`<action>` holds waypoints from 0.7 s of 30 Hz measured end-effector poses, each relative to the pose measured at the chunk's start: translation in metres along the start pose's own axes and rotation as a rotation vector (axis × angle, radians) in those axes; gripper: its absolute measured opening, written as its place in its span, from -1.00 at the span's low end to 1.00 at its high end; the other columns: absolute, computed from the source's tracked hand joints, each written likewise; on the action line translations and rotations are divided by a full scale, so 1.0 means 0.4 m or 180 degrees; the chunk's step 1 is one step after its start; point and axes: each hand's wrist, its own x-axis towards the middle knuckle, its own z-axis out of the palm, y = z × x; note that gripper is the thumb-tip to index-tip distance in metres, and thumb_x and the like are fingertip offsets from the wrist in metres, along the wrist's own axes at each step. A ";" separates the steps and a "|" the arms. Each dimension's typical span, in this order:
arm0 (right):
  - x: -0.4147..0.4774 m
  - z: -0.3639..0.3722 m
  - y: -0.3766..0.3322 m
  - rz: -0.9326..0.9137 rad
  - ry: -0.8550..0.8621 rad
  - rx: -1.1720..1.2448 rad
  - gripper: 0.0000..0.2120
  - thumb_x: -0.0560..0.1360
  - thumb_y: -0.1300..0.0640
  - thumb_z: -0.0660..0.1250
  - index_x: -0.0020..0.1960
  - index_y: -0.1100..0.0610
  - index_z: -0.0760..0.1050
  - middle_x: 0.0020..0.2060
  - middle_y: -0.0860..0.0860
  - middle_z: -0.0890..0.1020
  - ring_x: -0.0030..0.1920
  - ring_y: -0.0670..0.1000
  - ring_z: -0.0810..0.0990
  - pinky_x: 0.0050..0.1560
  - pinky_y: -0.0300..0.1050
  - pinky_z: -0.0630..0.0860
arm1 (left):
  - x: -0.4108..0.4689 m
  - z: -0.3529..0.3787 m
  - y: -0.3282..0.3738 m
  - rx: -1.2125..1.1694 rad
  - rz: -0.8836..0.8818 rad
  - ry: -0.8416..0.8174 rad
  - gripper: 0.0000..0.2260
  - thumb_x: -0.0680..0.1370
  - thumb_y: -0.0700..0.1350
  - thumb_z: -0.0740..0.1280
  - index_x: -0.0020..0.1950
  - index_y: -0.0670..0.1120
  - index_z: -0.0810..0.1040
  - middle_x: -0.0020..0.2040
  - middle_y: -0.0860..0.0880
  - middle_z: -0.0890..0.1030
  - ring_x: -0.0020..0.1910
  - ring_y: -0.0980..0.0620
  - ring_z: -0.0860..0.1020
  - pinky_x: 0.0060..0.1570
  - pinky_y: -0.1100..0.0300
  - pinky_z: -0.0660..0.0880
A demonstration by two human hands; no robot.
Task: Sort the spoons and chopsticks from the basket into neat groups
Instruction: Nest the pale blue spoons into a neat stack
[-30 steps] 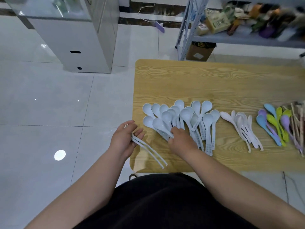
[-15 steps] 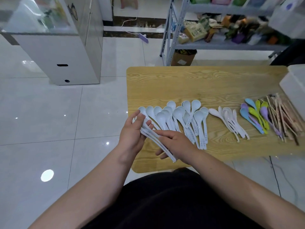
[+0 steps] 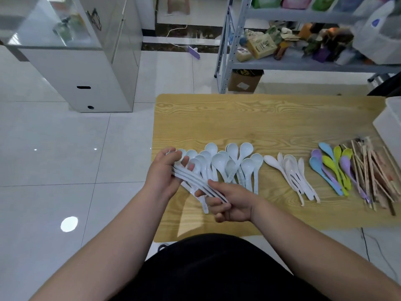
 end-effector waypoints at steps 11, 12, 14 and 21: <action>-0.087 -0.303 -0.362 0.0566 0.0169 -0.3736 -0.80 0.60 -0.16 0.28 0.08 -0.14 0.64 -0.36 -0.13 0.50 -0.33 -0.05 0.42 -0.17 -0.16 0.43 | 0.076 0.134 -0.088 0.2469 -0.0761 -0.0020 -0.70 0.51 -0.41 0.22 0.14 -0.20 0.62 -0.03 -0.17 0.65 -0.14 -0.06 0.71 -0.10 0.11 0.62; -0.081 -0.313 -0.382 0.0486 0.0267 -0.4306 -0.84 0.59 -0.20 0.27 0.04 -0.23 0.60 -0.31 -0.20 0.54 -0.28 -0.10 0.48 -0.13 -0.16 0.45 | 0.092 0.142 -0.088 0.3082 -0.0699 -0.0101 -0.70 0.50 -0.34 0.25 0.15 -0.16 0.63 -0.07 -0.12 0.65 -0.16 -0.04 0.69 -0.08 0.12 0.57; -0.055 -0.336 -0.401 0.0172 0.0522 -0.5003 -0.88 0.59 -0.21 0.24 0.07 -0.29 0.53 -0.12 -0.26 0.58 -0.08 -0.15 0.53 -0.02 -0.10 0.46 | 0.131 0.158 -0.081 0.4297 -0.0394 -0.0043 -0.70 0.47 -0.21 0.28 0.15 0.02 0.62 -0.08 -0.03 0.67 -0.14 -0.06 0.64 -0.11 0.10 0.51; 0.111 -0.449 -0.431 -0.1091 0.1552 -0.5742 -0.65 0.65 -0.14 0.18 0.31 0.04 0.45 0.09 0.02 0.53 0.13 0.08 0.45 0.03 -0.02 0.39 | 0.372 0.170 -0.011 0.5418 0.1429 -0.0094 -0.66 0.60 -0.15 0.32 0.38 -0.05 0.49 0.20 -0.04 0.62 0.14 -0.07 0.57 -0.06 0.19 0.38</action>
